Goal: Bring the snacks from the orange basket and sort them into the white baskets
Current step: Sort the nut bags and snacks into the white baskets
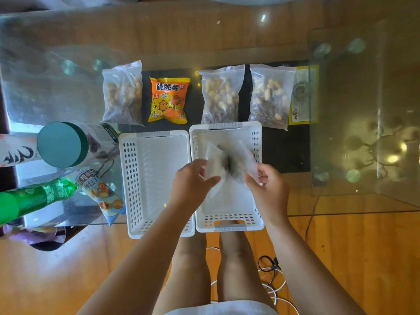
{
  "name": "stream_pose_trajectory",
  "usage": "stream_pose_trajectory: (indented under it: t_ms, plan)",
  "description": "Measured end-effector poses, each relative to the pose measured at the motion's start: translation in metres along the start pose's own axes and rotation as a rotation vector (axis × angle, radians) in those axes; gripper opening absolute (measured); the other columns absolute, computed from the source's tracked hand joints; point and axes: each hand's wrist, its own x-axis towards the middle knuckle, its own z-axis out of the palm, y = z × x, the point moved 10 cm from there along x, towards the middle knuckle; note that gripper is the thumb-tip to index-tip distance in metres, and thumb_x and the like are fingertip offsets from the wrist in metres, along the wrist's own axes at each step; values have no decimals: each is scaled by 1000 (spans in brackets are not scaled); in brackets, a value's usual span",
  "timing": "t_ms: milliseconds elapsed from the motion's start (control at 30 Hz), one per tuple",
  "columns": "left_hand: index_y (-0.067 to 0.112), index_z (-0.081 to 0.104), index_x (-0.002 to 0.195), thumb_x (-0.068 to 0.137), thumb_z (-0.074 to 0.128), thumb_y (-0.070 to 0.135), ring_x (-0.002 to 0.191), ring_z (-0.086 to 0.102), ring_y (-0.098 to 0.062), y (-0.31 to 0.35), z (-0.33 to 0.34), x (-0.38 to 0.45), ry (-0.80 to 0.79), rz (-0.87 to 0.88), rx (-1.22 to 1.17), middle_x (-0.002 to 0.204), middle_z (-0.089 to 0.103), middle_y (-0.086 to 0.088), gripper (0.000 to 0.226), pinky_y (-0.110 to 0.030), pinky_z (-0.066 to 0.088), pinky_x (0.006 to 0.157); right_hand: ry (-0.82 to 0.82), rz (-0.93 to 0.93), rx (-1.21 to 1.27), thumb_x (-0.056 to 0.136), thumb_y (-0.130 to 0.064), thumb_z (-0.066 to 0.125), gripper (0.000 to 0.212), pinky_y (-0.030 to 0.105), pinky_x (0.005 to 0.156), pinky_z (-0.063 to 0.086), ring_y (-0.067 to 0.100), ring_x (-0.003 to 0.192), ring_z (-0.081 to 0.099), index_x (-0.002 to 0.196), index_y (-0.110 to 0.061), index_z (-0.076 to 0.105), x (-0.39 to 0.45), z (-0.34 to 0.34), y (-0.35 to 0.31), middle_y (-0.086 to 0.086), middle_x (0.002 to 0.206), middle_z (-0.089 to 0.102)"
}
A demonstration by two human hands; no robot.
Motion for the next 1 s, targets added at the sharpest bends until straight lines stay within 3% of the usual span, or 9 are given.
stream_pose_trajectory:
  t_ms: [33,100,133,200,300,467,600,733,1000]
  plan:
    - [14,65,105,76,72,23,88,59,-25,-1,1,1,-25,-18,42,90,65,-2,31,-27,43,75,-17,10,-21,81,-17,66,17,33,67,49,21,81,59,96,-9,64,3,4,3,6,90,63]
    - [14,66,80,79,66,15,80,56,-31,4,-2,5,-41,-10,102,77,63,-7,2,-28,41,64,-32,-12,-53,83,-13,64,11,36,62,45,22,73,56,83,-3,63,7,7,0,11,81,61]
    - [15,55,60,79,62,11,68,50,-31,7,-4,6,-34,1,110,60,54,-6,21,-27,35,54,-28,-25,-54,84,-12,62,13,36,60,42,24,70,56,77,-1,62,8,7,-1,14,76,61]
    - [12,38,47,81,58,10,54,37,-27,19,-8,12,-37,62,173,48,36,-3,39,-28,27,48,-33,-23,-12,87,-12,59,15,31,64,46,24,79,63,87,0,68,6,6,-3,13,87,68]
    - [1,59,63,85,56,13,59,44,-28,41,-16,17,-51,169,266,53,41,-6,25,-28,31,54,-44,-38,26,89,-12,57,24,22,78,50,11,95,62,111,-6,66,-5,-3,-9,-5,103,64]
    - [8,71,92,90,54,14,88,59,-32,69,-23,31,-79,286,354,86,64,-12,18,-30,41,69,-90,-139,-43,88,-11,58,23,19,80,50,1,90,60,109,-13,67,-25,-11,-25,-13,103,62]
    - [18,69,111,92,53,14,105,60,-28,82,-6,41,-222,386,519,114,66,-8,25,-38,49,92,-145,-206,-135,87,-10,60,24,4,78,45,-14,82,53,108,-17,69,-27,2,-36,-17,102,60]
    - [22,67,113,92,55,17,107,60,-27,90,-1,49,-273,457,656,117,63,-6,25,-41,49,93,-261,-290,-253,89,-10,57,24,24,94,47,6,105,59,107,-19,70,-16,28,-52,-9,117,66]
    - [16,56,127,81,70,23,115,53,-23,86,-35,75,-119,470,524,126,58,-5,49,-28,40,92,-377,-303,-306,91,-15,55,24,22,98,37,18,118,54,110,-13,69,15,78,-51,1,124,63]
